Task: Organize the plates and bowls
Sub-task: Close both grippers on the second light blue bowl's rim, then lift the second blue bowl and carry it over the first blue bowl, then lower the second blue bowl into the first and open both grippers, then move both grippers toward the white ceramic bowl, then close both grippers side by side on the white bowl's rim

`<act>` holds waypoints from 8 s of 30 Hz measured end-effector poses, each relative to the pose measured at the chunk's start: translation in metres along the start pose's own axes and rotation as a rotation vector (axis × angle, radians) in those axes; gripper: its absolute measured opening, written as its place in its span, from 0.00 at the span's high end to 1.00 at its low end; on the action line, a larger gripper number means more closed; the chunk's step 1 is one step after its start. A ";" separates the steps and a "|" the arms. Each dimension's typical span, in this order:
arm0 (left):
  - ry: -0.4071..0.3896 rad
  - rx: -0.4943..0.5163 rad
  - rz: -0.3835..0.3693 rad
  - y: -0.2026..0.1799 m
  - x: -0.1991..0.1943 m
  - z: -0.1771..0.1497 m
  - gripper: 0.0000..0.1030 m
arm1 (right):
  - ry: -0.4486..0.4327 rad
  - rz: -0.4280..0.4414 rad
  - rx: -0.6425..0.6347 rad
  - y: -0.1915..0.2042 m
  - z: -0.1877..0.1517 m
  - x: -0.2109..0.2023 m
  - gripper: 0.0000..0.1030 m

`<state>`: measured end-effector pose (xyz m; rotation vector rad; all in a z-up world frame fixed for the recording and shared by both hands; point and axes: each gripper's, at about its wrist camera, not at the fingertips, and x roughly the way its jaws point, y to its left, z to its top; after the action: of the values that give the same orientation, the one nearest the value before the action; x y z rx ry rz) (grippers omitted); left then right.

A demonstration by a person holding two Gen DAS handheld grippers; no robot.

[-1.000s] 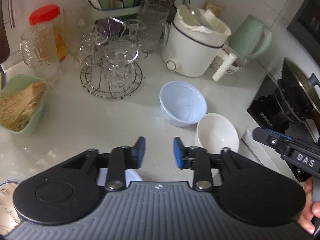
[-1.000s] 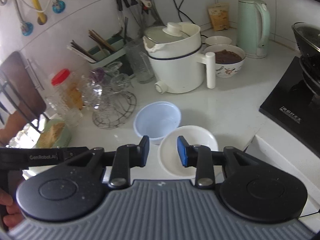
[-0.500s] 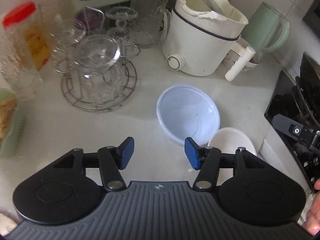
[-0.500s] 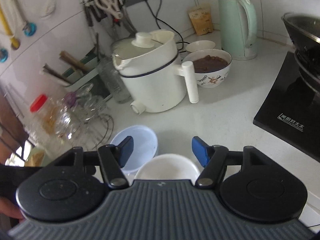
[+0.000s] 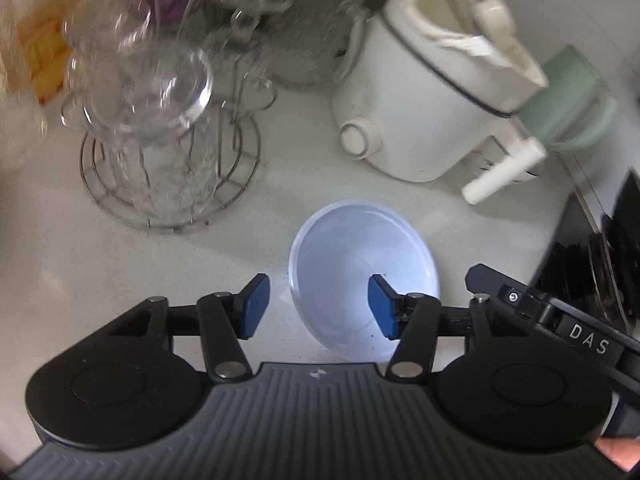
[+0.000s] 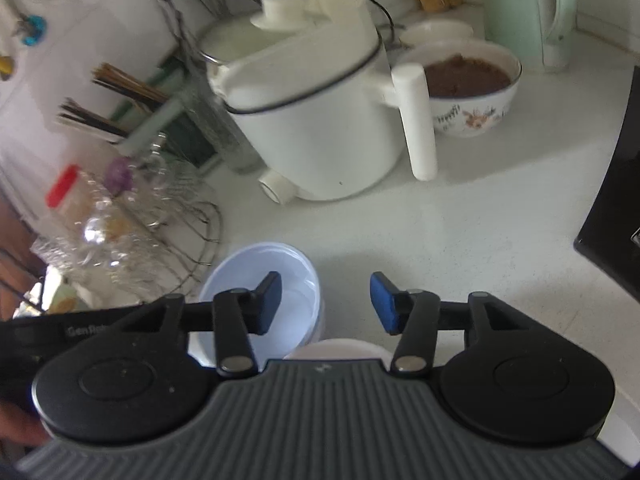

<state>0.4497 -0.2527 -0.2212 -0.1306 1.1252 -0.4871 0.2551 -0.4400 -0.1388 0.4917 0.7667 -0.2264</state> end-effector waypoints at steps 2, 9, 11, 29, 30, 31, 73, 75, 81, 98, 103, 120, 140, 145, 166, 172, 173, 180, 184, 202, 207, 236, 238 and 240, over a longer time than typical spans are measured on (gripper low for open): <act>-0.003 -0.020 -0.001 0.002 0.005 0.001 0.51 | 0.009 0.002 0.002 0.003 0.000 0.010 0.51; -0.002 0.028 -0.037 0.009 0.015 0.000 0.71 | 0.143 -0.006 -0.002 0.007 0.002 0.046 0.77; -0.004 0.022 -0.042 0.011 0.016 0.001 0.73 | 0.151 0.003 -0.013 0.008 0.002 0.050 0.79; -0.055 -0.002 -0.056 0.002 -0.029 0.007 0.73 | 0.134 0.025 -0.027 0.026 0.018 0.019 0.79; -0.065 0.007 -0.061 0.000 -0.035 0.007 0.73 | 0.130 0.026 -0.035 0.028 0.019 0.014 0.79; -0.072 0.017 -0.067 -0.002 -0.041 0.007 0.73 | 0.124 0.026 -0.045 0.030 0.021 0.009 0.79; -0.161 -0.113 -0.072 0.061 -0.185 -0.066 0.72 | 0.132 0.209 -0.079 0.101 -0.043 -0.082 0.77; -0.167 -0.135 -0.058 0.067 -0.188 -0.071 0.72 | 0.154 0.219 -0.095 0.105 -0.046 -0.079 0.77; -0.193 -0.211 -0.010 0.088 -0.199 -0.090 0.72 | 0.212 0.256 -0.171 0.126 -0.053 -0.070 0.77; -0.171 -0.290 0.116 0.130 -0.207 -0.117 0.72 | 0.337 0.282 -0.375 0.169 -0.089 -0.046 0.77; -0.121 -0.317 0.141 0.135 -0.194 -0.121 0.72 | 0.378 0.285 -0.367 0.167 -0.099 -0.036 0.77; -0.053 -0.281 0.174 0.135 -0.179 -0.128 0.72 | 0.399 0.273 -0.435 0.171 -0.105 -0.027 0.77; -0.244 -0.139 0.097 0.085 -0.258 -0.115 0.72 | 0.105 0.308 -0.380 0.166 -0.059 -0.112 0.42; -0.281 -0.075 0.089 0.066 -0.267 -0.111 0.72 | 0.035 0.297 -0.368 0.158 -0.056 -0.134 0.42; -0.226 0.062 0.019 -0.020 -0.212 -0.112 0.72 | -0.082 0.127 -0.236 0.065 -0.048 -0.154 0.42; -0.187 0.110 0.021 -0.044 -0.187 -0.110 0.72 | -0.105 0.078 -0.194 0.037 -0.053 -0.156 0.42; -0.181 0.116 0.021 -0.047 -0.183 -0.109 0.72 | -0.103 0.074 -0.180 0.033 -0.053 -0.155 0.42; -0.141 0.146 0.016 -0.060 -0.153 -0.101 0.72 | -0.105 0.062 -0.147 0.014 -0.058 -0.152 0.42; -0.122 0.143 0.024 -0.063 -0.138 -0.095 0.72 | -0.122 0.063 -0.140 0.008 -0.054 -0.149 0.42; -0.057 0.171 0.070 -0.059 -0.080 -0.086 0.49 | -0.116 0.006 -0.138 -0.023 -0.055 -0.108 0.42; -0.037 0.201 0.083 -0.059 -0.067 -0.081 0.49 | -0.083 -0.032 -0.127 -0.028 -0.055 -0.092 0.42; 0.120 0.083 0.021 -0.052 -0.002 -0.092 0.81 | 0.086 -0.033 -0.081 -0.047 -0.063 -0.035 0.79; 0.114 0.090 0.025 -0.055 -0.001 -0.092 0.88 | 0.090 -0.032 -0.086 -0.047 -0.064 -0.033 0.86; 0.111 0.096 0.048 -0.058 0.000 -0.092 0.89 | 0.087 -0.030 -0.086 -0.045 -0.065 -0.034 0.88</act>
<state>0.3500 -0.2911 -0.2412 0.0076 1.2086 -0.5093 0.1752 -0.4458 -0.1702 0.4106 0.8658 -0.1993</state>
